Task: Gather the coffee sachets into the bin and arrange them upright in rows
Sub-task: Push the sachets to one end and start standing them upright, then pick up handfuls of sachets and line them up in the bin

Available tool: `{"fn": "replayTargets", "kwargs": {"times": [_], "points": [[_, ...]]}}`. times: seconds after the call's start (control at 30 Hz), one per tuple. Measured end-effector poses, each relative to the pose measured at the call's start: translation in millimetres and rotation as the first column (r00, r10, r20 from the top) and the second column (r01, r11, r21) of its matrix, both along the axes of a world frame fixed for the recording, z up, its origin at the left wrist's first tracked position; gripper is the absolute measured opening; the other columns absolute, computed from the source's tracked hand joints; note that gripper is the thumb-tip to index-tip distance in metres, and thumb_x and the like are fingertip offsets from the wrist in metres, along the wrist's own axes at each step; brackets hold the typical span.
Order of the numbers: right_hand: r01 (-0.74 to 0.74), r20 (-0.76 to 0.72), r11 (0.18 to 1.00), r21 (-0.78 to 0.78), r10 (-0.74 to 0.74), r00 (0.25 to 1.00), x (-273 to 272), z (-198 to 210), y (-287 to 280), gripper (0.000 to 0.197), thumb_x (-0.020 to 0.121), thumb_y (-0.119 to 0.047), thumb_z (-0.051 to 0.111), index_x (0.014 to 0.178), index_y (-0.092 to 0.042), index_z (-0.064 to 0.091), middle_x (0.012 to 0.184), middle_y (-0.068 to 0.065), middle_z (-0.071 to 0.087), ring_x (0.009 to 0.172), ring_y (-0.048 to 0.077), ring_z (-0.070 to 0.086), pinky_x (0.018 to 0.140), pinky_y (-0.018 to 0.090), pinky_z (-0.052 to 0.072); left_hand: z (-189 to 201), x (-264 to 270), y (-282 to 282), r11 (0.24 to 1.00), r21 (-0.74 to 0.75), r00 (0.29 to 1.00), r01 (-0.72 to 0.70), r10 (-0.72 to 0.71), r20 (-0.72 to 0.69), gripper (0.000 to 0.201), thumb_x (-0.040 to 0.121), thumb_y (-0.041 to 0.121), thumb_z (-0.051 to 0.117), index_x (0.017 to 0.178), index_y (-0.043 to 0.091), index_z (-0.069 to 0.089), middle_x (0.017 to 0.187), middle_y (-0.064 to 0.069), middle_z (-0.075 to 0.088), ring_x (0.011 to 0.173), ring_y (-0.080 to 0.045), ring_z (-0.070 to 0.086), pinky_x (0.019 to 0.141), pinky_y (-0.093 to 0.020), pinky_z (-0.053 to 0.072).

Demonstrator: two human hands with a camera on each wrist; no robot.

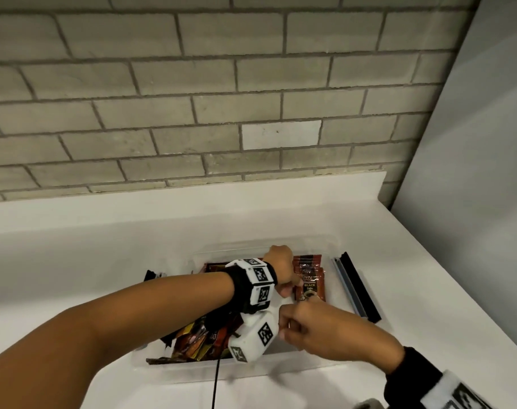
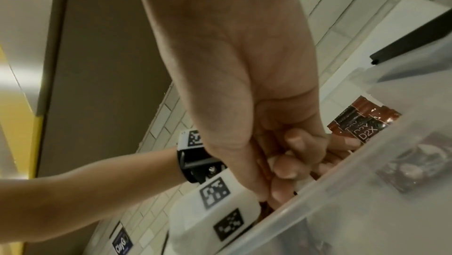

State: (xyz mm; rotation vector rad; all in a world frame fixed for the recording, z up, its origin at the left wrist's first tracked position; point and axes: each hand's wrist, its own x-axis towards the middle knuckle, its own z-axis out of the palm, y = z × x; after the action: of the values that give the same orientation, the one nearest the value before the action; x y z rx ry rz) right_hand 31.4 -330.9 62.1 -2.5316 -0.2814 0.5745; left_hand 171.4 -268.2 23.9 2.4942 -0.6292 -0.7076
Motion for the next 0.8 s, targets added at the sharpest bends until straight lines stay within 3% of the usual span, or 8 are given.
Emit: {"fn": "replayTargets", "kwargs": {"times": [0.1, 0.27, 0.4, 0.47, 0.57, 0.67, 0.73, 0.8], "points": [[-0.015, -0.016, 0.994, -0.108, 0.013, 1.0, 16.1, -5.1, 4.4, 0.016, 0.097, -0.019, 0.046, 0.097, -0.008, 0.058, 0.075, -0.004, 0.048, 0.074, 0.016, 0.047, 0.061, 0.027, 0.035, 8.0, -0.1, 8.5, 0.998, -0.054, 0.995, -0.016, 0.011, -0.096, 0.03, 0.079, 0.02, 0.078, 0.082, -0.008, 0.069, 0.081, -0.02, 0.072, 0.075, -0.029, 0.069, 0.078, -0.041, 0.059], [-0.009, -0.138, 0.988, -0.152, -0.012, 0.99, 43.8, -21.4, 22.0, 0.027, 0.096, -0.028, 0.047, 0.112, -0.009, 0.058, 0.104, 0.01, 0.062, 0.087, 0.023, 0.057, 0.071, 0.029, 0.046, 26.6, 4.2, 35.8, 0.996, -0.071, 0.993, -0.05, 0.042, -0.11, 0.017, 0.081, 0.006, 0.072, 0.078, -0.01, 0.07, 0.065, -0.015, 0.067, 0.05, -0.02, 0.061, 0.074, -0.042, 0.06], [0.164, -0.302, 0.979, 0.125, -0.119, 0.946, 58.8, -35.0, 46.4, 0.044, 0.096, -0.047, 0.048, 0.118, -0.011, 0.057, 0.11, 0.002, 0.066, 0.098, 0.019, 0.063, 0.089, 0.03, 0.051, 40.2, 4.3, 76.9, 0.999, -0.034, 0.999, -0.027, 0.026, -0.046, 0.016, 0.085, 0.008, 0.069, 0.088, -0.008, 0.069, 0.077, -0.017, 0.069, 0.058, -0.021, 0.063, 0.069, -0.034, 0.061], [0.294, -0.455, 0.903, 0.314, -0.129, 0.881, 64.8, -39.9, 57.3, 0.046, 0.095, -0.048, 0.051, 0.119, -0.01, 0.059, 0.116, 0.005, 0.068, 0.103, 0.021, 0.066, 0.093, 0.034, 0.053, 45.0, 5.2, 98.3, 1.0, -0.006, 1.0, -0.004, 0.004, 0.01, 0.013, 0.088, 0.009, 0.066, 0.087, -0.003, 0.07, 0.082, -0.016, 0.072, 0.066, -0.023, 0.067, 0.07, -0.031, 0.06], [0.375, -0.56, 0.839, 0.395, -0.104, 0.822, 70.7, -41.2, 65.6, 0.05, 0.091, -0.055, 0.052, 0.12, -0.015, 0.059, 0.117, 0.003, 0.069, 0.107, 0.018, 0.066, 0.096, 0.036, 0.053, 48.8, 7.1, 124.0, 1.0, -0.01, 0.997, -0.021, 0.021, 0.07, 0.014, 0.088, 0.008, 0.061, 0.093, 0.001, 0.072, 0.084, -0.011, 0.072, 0.074, -0.025, 0.069, 0.07, -0.031, 0.059], [0.427, -0.548, 0.819, 0.383, -0.171, 0.819, 73.6, -39.6, 71.4, 0.053, 0.085, -0.064, 0.055, 0.118, -0.023, 0.056, 0.114, -0.004, 0.068, 0.106, 0.016, 0.065, 0.088, 0.033, 0.056, 51.1, 7.1, 138.6, 0.998, -0.031, 0.995, -0.048, 0.051, 0.089, 0.014, 0.091, 0.01, 0.059, 0.098, 0.004, 0.07, 0.082, -0.006, 0.068, 0.076, -0.025, 0.069, 0.071, -0.029, 0.058], [0.465, -0.521, 0.805, 0.367, -0.236, 0.82, 75.0, -41.8, 74.5, 0.051, 0.084, -0.056, 0.062, 0.12, -0.021, 0.053, 0.113, -0.001, 0.069, 0.101, 0.015, 0.066, 0.083, 0.033, 0.057, 50.8, 6.9, 143.9, 0.998, -0.051, 0.995, -0.041, 0.045, 0.084, 0.015, 0.091, 0.008, 0.056, 0.099, 0.006, 0.069, 0.087, -0.01, 0.069, 0.076, -0.023, 0.067, 0.072, -0.028, 0.057], [0.479, -0.499, 0.796, 0.371, -0.264, 0.825, 74.7, -43.3, 75.3, 0.033, 0.087, -0.041, 0.067, 0.111, -0.021, 0.055, 0.106, -0.002, 0.07, 0.09, 0.012, 0.066, 0.076, 0.03, 0.056, 50.3, 6.4, 147.2, 0.998, -0.062, 0.995, -0.021, 0.027, 0.098, 0.015, 0.092, 0.008, 0.056, 0.101, 0.009, 0.069, 0.095, -0.012, 0.069, 0.074, -0.019, 0.063, 0.072, -0.027, 0.055]]}}
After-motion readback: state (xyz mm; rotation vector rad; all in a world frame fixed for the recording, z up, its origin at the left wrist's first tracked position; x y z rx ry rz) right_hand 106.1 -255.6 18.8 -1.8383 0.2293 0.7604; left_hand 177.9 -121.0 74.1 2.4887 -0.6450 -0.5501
